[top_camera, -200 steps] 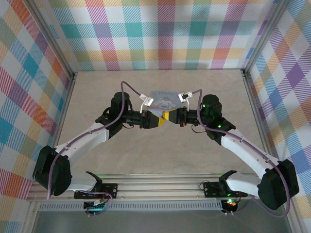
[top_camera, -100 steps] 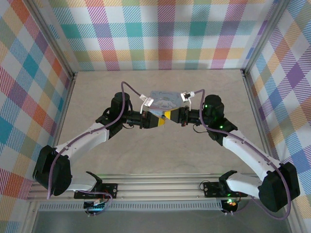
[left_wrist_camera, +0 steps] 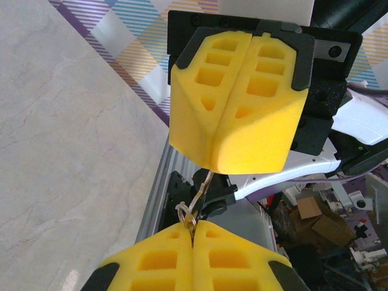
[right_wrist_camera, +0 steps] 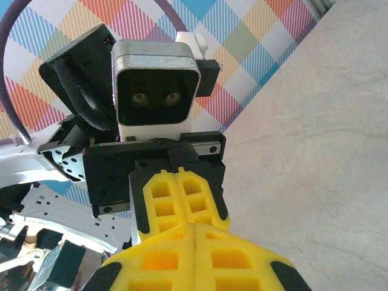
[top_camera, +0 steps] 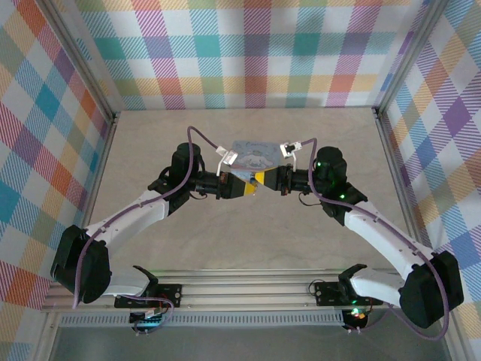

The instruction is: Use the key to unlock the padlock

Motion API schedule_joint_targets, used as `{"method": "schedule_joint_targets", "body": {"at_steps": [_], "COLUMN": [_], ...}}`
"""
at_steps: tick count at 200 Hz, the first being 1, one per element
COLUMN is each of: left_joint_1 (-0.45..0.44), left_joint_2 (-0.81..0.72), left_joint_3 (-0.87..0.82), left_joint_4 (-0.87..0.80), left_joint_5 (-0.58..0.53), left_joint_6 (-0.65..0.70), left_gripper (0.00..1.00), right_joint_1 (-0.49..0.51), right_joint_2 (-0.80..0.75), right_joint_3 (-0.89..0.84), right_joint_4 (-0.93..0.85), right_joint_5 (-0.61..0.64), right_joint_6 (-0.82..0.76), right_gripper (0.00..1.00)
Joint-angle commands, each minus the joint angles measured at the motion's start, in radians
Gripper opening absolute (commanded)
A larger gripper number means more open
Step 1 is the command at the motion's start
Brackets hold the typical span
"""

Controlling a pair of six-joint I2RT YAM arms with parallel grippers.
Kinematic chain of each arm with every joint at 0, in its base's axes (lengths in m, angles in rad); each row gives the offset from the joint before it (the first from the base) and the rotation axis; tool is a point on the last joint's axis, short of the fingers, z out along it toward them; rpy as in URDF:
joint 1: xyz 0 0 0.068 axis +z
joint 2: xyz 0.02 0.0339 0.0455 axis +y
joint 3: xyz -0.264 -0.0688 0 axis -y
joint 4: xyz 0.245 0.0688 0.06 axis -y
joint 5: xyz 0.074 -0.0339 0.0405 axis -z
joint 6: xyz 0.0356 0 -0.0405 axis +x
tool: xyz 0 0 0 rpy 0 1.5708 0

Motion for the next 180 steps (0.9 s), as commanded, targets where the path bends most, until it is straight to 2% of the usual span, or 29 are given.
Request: {"method": "schedule_joint_targets", "body": {"at_steps": [1,54,74,87,180], "left_joint_1": [0.005,0.01,0.013,0.014,0.036], "left_joint_2": [0.007,0.022,0.022,0.021,0.007], "left_joint_3": [-0.012,-0.008,-0.015,-0.015,-0.038], "left_joint_4": [0.04,0.029,0.049,0.056,0.146], "left_joint_5": [-0.01,-0.019,-0.023,-0.024,-0.002], "left_joint_6": [-0.012,-0.018,-0.036,-0.042,-0.102], "left_gripper": [0.0,0.0,0.19,0.24,0.21], "right_joint_1": [-0.001,-0.001,0.0,0.0,-0.002], "right_joint_2": [0.004,0.016,0.019,0.021,0.035], "right_joint_3": [-0.003,-0.002,0.001,0.002,0.004], "right_joint_4": [0.016,0.01,0.016,0.016,0.022], "right_joint_5": [-0.033,-0.035,-0.04,-0.038,-0.052], "right_joint_6": [-0.006,-0.007,-0.006,-0.007,-0.009], "right_gripper": [0.0,0.0,0.0,0.0,0.0]}}
